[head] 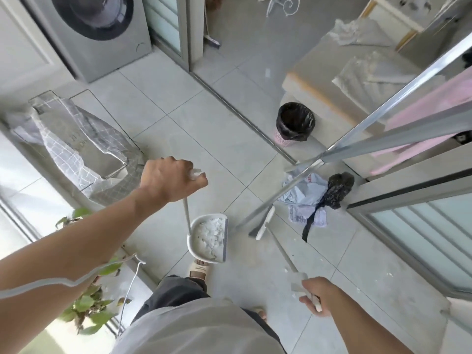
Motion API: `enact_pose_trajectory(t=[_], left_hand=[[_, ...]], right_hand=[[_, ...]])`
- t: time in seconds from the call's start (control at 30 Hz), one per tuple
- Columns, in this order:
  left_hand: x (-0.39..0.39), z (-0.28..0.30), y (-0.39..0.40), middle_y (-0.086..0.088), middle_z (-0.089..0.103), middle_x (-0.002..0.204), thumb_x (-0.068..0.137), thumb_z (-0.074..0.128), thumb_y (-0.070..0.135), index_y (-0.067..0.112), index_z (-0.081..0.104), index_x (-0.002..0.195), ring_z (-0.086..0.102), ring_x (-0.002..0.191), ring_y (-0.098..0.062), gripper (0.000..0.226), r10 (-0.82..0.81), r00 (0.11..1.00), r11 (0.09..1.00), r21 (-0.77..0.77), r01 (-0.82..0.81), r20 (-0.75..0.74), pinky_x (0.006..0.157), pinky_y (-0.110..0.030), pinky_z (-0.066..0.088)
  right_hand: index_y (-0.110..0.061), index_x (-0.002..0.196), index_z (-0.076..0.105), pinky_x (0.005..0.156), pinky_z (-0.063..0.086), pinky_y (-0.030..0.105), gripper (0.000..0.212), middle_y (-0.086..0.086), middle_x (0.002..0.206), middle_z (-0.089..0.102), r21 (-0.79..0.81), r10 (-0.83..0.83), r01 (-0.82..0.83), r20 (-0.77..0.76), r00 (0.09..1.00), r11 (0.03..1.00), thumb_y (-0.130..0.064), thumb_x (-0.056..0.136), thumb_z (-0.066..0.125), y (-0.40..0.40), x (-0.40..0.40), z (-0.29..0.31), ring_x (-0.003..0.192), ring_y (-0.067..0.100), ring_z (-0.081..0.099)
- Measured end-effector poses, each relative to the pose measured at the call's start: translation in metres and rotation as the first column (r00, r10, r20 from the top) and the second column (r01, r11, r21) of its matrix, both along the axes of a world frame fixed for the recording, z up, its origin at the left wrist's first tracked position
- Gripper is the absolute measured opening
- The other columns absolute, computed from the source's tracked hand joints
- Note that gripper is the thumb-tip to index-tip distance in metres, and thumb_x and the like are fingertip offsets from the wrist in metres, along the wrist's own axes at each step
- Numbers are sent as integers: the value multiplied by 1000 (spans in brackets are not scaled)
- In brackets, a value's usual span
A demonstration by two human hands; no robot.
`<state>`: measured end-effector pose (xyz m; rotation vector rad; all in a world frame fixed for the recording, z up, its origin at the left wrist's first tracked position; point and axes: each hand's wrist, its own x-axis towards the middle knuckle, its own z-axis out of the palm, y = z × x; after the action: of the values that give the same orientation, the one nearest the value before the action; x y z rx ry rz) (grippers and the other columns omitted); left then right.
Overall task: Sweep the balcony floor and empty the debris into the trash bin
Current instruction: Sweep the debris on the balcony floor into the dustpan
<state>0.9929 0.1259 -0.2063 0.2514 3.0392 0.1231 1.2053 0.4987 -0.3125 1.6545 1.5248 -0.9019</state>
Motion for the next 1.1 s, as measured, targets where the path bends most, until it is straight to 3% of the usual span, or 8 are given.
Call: enact_pose_trajectory(t=[0.1, 0.17, 0.23, 0.3, 0.53, 0.6, 0.73, 1.1], left_hand=[[-6, -13, 7, -8, 66, 76, 83, 45, 60, 23, 51, 70, 57, 70, -31, 40, -31, 999, 1000, -5, 31, 21, 62, -30, 35], [-13, -22, 13, -6, 60, 72, 84, 43, 63, 25, 51, 74, 50, 66, -28, 40, -50, 997, 999, -13, 50, 57, 62, -29, 35], [-20, -33, 21, -1, 51, 67, 84, 40, 64, 23, 56, 78, 49, 67, -27, 45, -70, 992, 997, -34, 74, 108, 61, -29, 35], [-28, -44, 31, 1, 48, 67, 84, 37, 64, 23, 59, 82, 52, 69, -26, 47, -95, 983, 993, -52, 105, 156, 61, -29, 36], [-54, -78, 42, -1, 52, 69, 84, 32, 68, 25, 54, 86, 59, 76, -27, 47, -147, 977, 986, -58, 157, 154, 64, -30, 37], [-61, -85, 43, -5, 60, 75, 84, 30, 67, 25, 57, 90, 60, 76, -28, 51, -132, 980, 987, -66, 144, 151, 64, -30, 38], [-71, -96, 44, -4, 46, 61, 85, 26, 64, 20, 60, 97, 55, 66, -27, 57, -80, 984, 989, -112, 99, 161, 61, -31, 38], [-80, -101, 52, -4, 38, 55, 86, 30, 61, 15, 57, 90, 49, 59, -26, 53, -78, 988, 991, -102, 92, 134, 58, -31, 34]], right_hand=[[-2, 108, 55, 42, 40, 16, 24, 19, 79, 72, 167, 164, -172, 62, 985, 971, -14, 88, 48, 2, 0, -4, 41, 19, 54], [0, 100, 59, 42, 47, 19, 22, 16, 84, 69, 221, 206, -203, 13, 979, 954, -16, 85, 54, -1, -6, -6, 46, 19, 57], [2, 89, 66, 48, 51, 22, 25, 11, 70, 66, 246, 208, -190, -50, 977, 951, -20, 78, 61, -1, -11, -7, 50, 21, 59], [1, 82, 67, 43, 40, 19, 24, 7, 55, 58, 228, 163, -140, -84, 983, 963, -22, 76, 63, 0, -15, -5, 44, 19, 51], [-4, 63, 57, 41, 28, 17, 20, 7, 50, 48, 238, 136, -104, -122, 983, 966, -19, 75, 60, 9, -23, 8, 39, 17, 37], [-5, 66, 57, 40, 25, 17, 20, 8, 53, 46, 227, 148, -114, -142, 979, 967, -21, 78, 61, 10, -30, 4, 38, 15, 33], [-7, 75, 55, 41, 21, 18, 17, 8, 58, 43, 179, 109, -75, -185, 977, 981, -21, 81, 63, 11, -58, -12, 41, 15, 29], [-3, 83, 58, 38, 18, 15, 13, 9, 58, 45, 88, -20, 42, -233, 972, 995, -15, 86, 61, 14, -110, -36, 40, 14, 29]])
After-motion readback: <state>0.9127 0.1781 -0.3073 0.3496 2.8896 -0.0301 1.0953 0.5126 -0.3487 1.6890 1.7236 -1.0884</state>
